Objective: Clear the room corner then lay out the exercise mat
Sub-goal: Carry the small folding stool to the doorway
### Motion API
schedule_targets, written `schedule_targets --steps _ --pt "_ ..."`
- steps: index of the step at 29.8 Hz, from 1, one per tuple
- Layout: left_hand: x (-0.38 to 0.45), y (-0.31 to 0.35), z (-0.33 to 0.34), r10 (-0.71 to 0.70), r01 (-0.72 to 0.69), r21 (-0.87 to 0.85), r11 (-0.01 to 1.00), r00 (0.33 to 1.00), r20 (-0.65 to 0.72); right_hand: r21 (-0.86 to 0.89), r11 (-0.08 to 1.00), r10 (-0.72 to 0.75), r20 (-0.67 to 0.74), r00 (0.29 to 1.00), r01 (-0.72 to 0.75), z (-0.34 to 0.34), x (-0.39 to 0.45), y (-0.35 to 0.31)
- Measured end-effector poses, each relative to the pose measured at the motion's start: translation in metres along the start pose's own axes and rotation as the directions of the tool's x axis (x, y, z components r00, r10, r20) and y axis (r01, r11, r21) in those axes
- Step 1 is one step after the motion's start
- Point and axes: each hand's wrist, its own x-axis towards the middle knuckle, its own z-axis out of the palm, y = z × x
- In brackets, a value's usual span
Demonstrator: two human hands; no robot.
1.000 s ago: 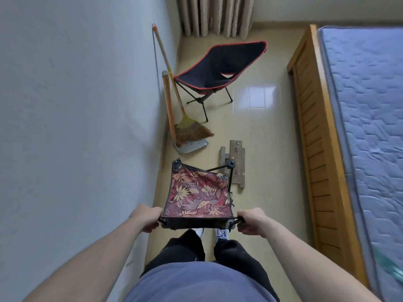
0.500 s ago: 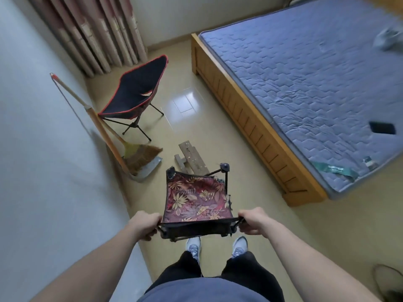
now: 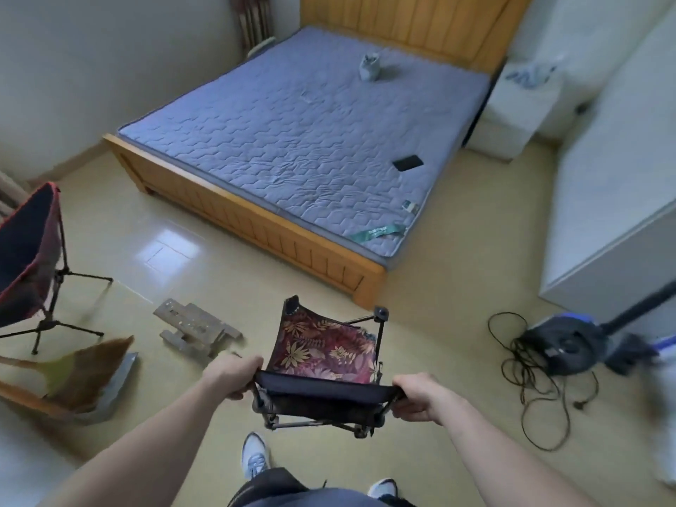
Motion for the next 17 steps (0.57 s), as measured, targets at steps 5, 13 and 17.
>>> schedule_targets --steps 5,13,17 --pt "-0.035 0.089 0.091 0.119 -0.124 0.111 0.986 0.992 0.044 0.2 0.98 0.011 -0.081 0.997 0.005 -0.109 -0.007 0.064" --pt "-0.081 0.206 0.222 0.289 -0.323 0.237 0.916 0.943 0.167 0.41 0.912 0.11 -0.191 0.975 -0.022 -0.237 -0.013 0.159" --pt "-0.091 0.256 0.275 0.331 -0.395 0.305 0.866 0.912 0.24 0.507 0.862 0.163 -0.223 0.961 -0.028 -0.273 -0.017 0.194"
